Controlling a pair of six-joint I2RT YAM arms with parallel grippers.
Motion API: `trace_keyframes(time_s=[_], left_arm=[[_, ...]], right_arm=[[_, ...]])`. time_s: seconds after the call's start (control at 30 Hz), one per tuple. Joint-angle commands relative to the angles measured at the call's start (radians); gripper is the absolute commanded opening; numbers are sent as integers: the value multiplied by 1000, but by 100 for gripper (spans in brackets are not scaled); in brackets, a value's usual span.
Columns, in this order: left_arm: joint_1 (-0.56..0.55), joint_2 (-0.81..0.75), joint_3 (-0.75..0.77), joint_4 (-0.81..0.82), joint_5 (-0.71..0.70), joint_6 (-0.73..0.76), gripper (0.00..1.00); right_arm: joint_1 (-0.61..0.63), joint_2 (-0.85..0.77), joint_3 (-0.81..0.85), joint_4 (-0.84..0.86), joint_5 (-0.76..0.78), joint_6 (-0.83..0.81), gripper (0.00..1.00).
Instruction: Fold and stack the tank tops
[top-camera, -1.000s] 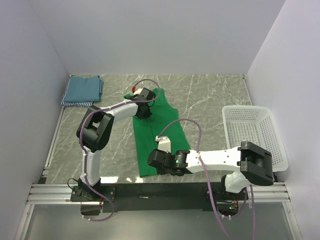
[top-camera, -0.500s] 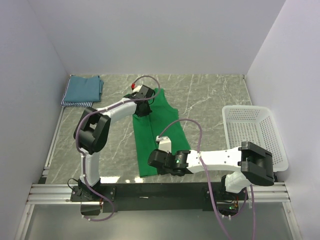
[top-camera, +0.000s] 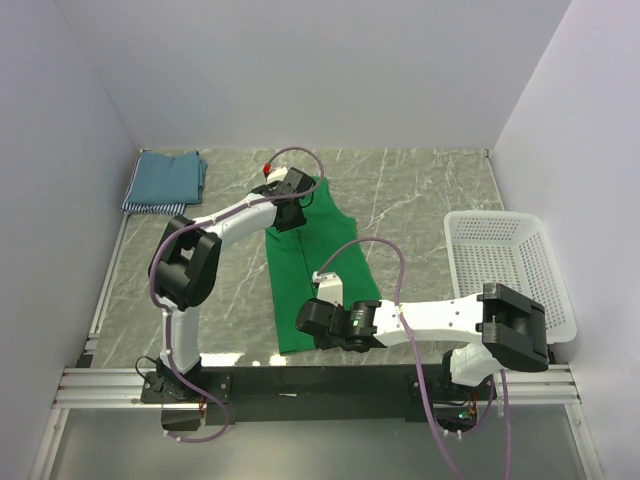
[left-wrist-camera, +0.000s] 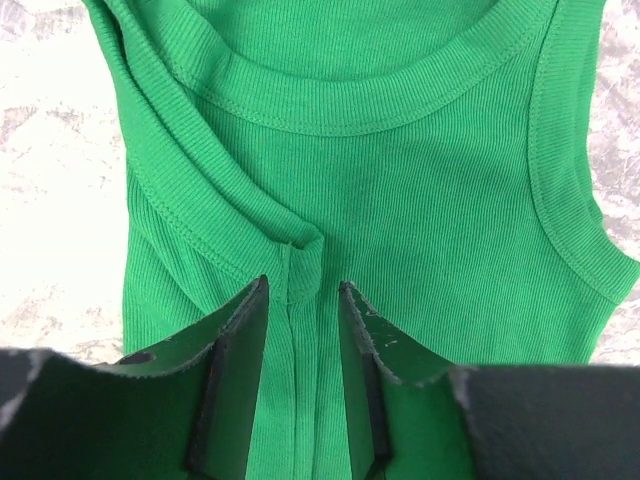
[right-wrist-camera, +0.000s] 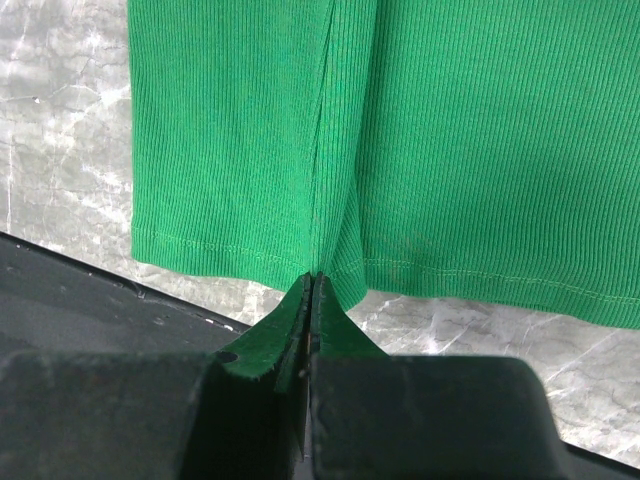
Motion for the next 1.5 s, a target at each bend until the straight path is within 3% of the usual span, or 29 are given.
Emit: trace_keyframes(time_s=[0.0,0.47,0.57,0.9,1.47], left_arm=[[-12,15,0,-2,-29,-5,40],[-16,81,23,2,-19,-15,34],[-16,83,22,9,-14,-13,29],[-16,43,26,2,-31,-6,1],[35,-138,-41,8,-69,4,0]], right_arm=[[-3,-30,-5,18,28,13,0],[-3,-38,-17,19,29,16,0],[-3,-39,-19,20,28,14,0],[-3,-53,-19,15,32,16,0],[55,-67,73,37,-3,0,0]])
